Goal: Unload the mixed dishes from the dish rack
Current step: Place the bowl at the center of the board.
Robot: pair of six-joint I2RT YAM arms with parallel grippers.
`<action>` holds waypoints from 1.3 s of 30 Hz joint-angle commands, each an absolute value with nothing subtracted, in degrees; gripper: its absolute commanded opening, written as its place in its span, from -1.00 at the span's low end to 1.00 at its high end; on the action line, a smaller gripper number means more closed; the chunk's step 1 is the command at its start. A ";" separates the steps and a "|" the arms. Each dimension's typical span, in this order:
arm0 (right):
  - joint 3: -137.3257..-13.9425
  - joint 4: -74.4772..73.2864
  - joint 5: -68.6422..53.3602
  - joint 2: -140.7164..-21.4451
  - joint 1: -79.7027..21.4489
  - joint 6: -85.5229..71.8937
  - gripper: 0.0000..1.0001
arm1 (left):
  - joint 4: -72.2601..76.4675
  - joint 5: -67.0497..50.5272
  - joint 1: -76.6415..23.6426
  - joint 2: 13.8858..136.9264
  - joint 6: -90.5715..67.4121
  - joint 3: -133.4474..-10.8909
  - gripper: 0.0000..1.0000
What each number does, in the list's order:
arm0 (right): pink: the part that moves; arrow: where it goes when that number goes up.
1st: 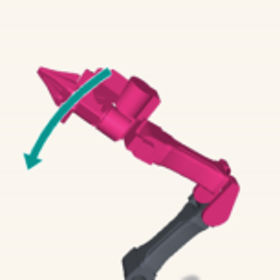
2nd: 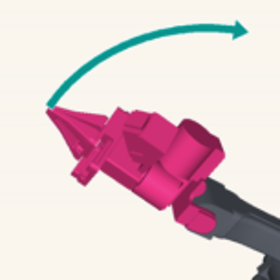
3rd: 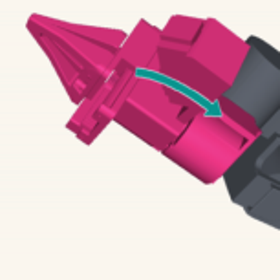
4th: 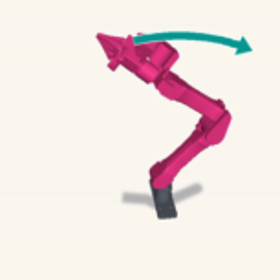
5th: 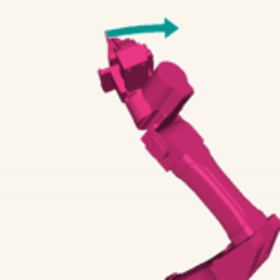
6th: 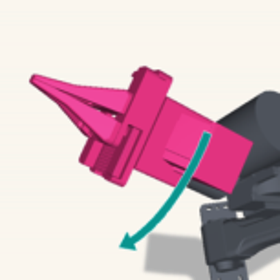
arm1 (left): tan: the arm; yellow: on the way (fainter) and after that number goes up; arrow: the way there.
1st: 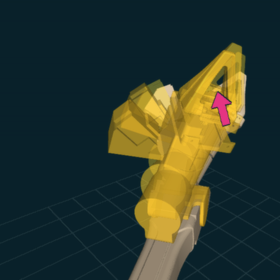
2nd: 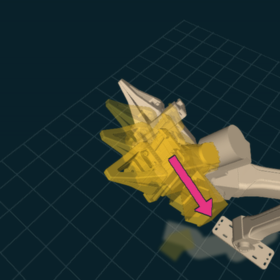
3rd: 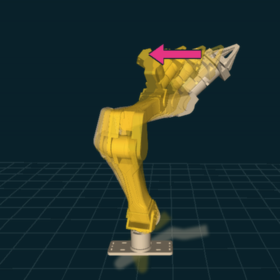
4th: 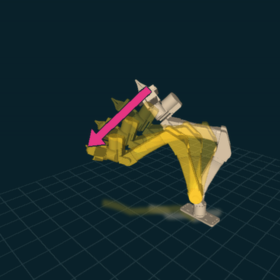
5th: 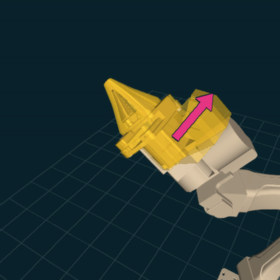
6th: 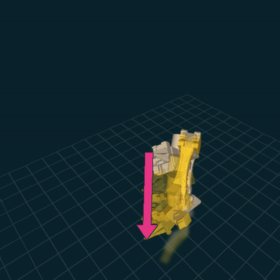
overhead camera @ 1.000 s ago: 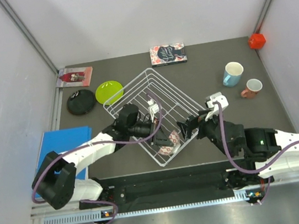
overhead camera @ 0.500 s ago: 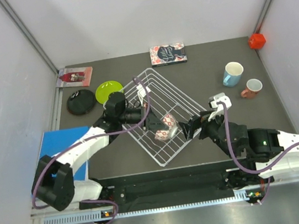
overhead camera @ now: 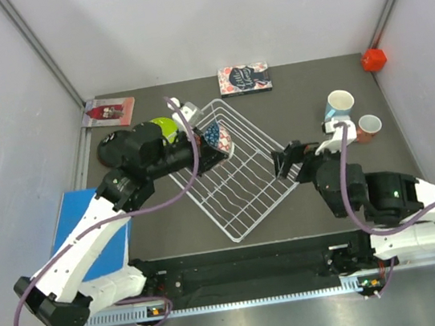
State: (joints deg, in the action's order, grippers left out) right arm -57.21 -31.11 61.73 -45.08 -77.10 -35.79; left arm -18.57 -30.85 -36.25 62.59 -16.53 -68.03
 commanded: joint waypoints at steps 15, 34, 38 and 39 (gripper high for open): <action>-76.90 -40.25 36.34 -58.35 -63.03 -33.05 0.99 | -24.97 35.87 -75.23 65.84 16.69 -62.59 -1.00; -80.94 -39.90 15.56 -67.94 -57.39 -24.35 0.68 | -21.71 18.63 -78.57 58.53 21.18 -59.15 -1.00; -82.70 -41.56 14.15 -70.48 -57.39 -22.77 0.58 | -21.80 18.20 -78.57 59.50 21.01 -60.29 -1.00; -82.88 -42.01 14.32 -70.92 -57.39 -22.59 0.50 | -21.97 18.28 -78.57 59.59 21.09 -60.47 -1.00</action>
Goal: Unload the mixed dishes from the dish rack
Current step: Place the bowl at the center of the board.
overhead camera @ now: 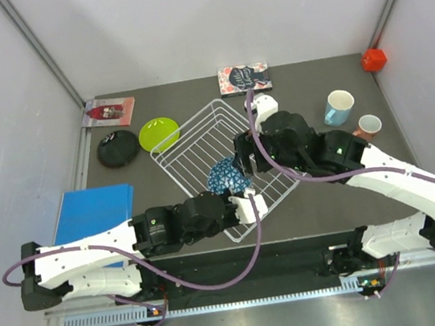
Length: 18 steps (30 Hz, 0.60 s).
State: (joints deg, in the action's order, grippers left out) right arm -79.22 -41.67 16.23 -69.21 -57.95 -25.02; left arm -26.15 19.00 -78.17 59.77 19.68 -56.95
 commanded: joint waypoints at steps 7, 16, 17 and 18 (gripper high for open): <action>-84.02 -47.72 16.70 -75.32 -57.39 -19.08 0.19 | -23.82 18.90 -78.57 61.61 21.53 -61.35 -1.00; -85.52 -52.21 21.18 -78.31 -57.39 -16.61 -0.41 | -24.78 18.63 -78.57 62.23 22.23 -61.79 -1.00; -85.69 -52.47 21.70 -78.31 -57.39 -16.44 -0.53 | -25.05 18.89 -78.57 62.23 22.41 -61.79 -1.00; -85.61 -52.56 22.75 -78.48 -57.39 -16.52 -0.80 | -25.05 19.07 -78.57 62.14 22.41 -61.79 -1.00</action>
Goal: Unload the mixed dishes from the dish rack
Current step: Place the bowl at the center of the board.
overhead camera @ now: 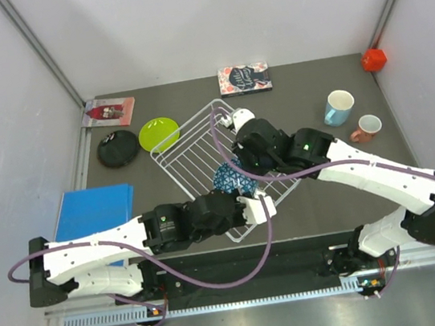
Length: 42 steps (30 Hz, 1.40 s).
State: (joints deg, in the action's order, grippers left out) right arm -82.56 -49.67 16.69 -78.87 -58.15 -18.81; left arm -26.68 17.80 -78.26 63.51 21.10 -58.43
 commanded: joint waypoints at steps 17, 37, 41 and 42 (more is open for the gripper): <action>-86.22 -44.30 17.60 -68.83 -39.24 -24.77 -1.00 | -20.84 32.77 -78.40 56.87 8.53 -64.17 0.98; -101.68 -33.57 10.35 -102.47 -14.24 -30.76 -1.00 | -20.92 43.59 -76.82 43.07 -27.15 -52.12 0.98; -103.27 -31.65 10.81 -106.34 -12.31 -31.02 -1.00 | -23.55 45.17 -76.82 39.91 -29.44 -50.63 0.98; -103.88 -31.38 10.98 -107.91 -11.96 -31.29 -1.00 | -23.73 45.70 -76.90 39.73 -29.97 -50.19 0.98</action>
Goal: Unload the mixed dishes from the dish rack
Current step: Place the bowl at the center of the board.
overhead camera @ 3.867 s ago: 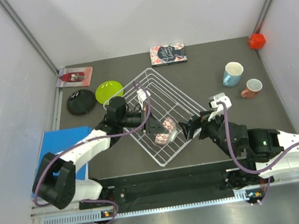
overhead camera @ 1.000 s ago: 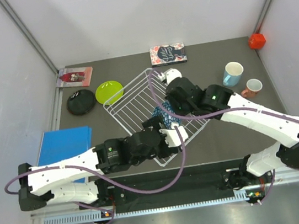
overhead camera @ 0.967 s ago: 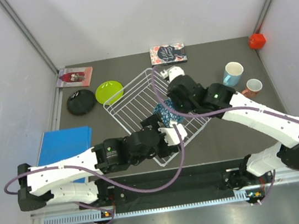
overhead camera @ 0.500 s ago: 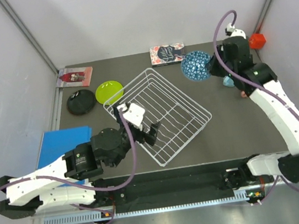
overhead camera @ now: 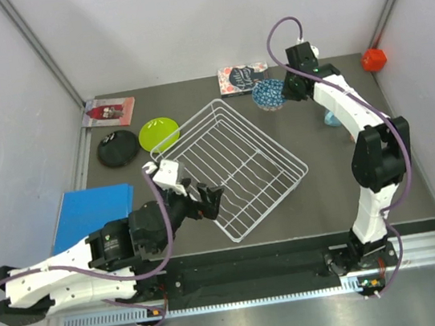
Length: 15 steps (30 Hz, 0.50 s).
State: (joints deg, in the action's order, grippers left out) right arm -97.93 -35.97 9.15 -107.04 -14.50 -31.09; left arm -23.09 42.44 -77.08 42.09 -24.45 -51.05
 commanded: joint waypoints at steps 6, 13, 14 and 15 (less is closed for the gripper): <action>-110.47 -34.01 10.37 -116.26 -10.11 -29.71 -1.00 | -22.42 46.58 -76.82 38.93 -30.06 -47.99 0.98; -108.11 -34.45 10.72 -120.06 -10.02 -29.44 -1.00 | -21.27 45.09 -76.64 43.32 -28.83 -49.04 0.98; -107.24 -34.37 10.72 -120.32 -10.02 -29.44 -1.00 | -21.36 44.65 -76.73 44.90 -29.00 -49.30 0.98; -107.05 -34.28 10.72 -121.02 -9.93 -29.18 -1.00 | -21.44 44.47 -76.73 45.52 -29.18 -49.74 0.98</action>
